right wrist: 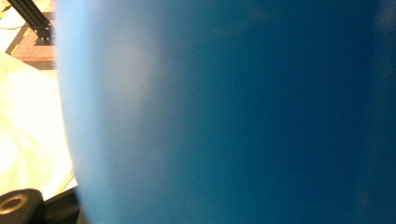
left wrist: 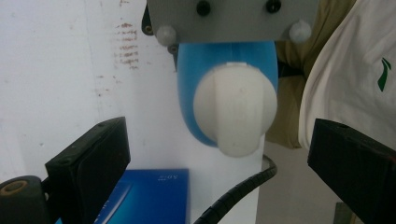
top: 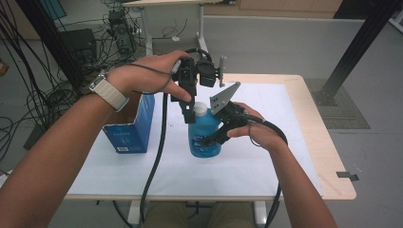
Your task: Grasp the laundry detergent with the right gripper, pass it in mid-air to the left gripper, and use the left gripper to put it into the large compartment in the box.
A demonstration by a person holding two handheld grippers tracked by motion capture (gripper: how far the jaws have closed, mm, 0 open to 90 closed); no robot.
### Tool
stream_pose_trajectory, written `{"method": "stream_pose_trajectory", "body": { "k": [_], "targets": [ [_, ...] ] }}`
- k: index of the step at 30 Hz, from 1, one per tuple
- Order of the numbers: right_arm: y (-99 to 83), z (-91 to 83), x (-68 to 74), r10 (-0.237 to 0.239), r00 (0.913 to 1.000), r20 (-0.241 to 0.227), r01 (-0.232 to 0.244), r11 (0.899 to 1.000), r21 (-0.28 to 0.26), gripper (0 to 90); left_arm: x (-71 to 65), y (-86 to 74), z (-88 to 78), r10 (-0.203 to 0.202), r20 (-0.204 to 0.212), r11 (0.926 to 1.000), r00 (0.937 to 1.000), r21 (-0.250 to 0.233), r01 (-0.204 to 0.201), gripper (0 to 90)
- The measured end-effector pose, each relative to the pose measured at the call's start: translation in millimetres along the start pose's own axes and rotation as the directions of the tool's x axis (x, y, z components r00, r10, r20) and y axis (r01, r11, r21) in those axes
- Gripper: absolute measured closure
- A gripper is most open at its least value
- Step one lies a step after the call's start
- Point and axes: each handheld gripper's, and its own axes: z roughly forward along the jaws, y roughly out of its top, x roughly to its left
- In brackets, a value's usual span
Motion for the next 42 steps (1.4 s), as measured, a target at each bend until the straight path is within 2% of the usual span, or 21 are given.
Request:
{"method": "stream_pose_trajectory", "body": {
  "k": [5,13,20,42],
  "targets": [
    [0.7,1.4,-0.6,0.004,1.0000,0.003,-0.004,1.000,0.001,43.6,2.8,2.2,0.8,-0.010,-0.001,0.9999,1.0000,-0.002,0.010,6.1],
    [-0.2,1.5,-1.3,0.001,1.0000,0.005,-0.001,1.000,0.001,43.6,4.1,3.9,2.3,0.001,-0.001,1.0000,1.0000,-0.004,-0.001,6.3],
    [-0.5,2.7,-1.7,0.004,1.0000,0.003,-0.004,1.000,0.006,43.7,6.3,3.3,3.4,-0.005,-0.002,0.9999,1.0000,-0.013,0.005,6.3],
    [-0.5,5.3,-0.5,0.001,1.0000,-0.003,-0.001,1.000,0.003,43.6,4.6,2.1,4.8,-0.010,0.000,0.9998,1.0000,-0.019,0.010,6.9]
  ]
}}
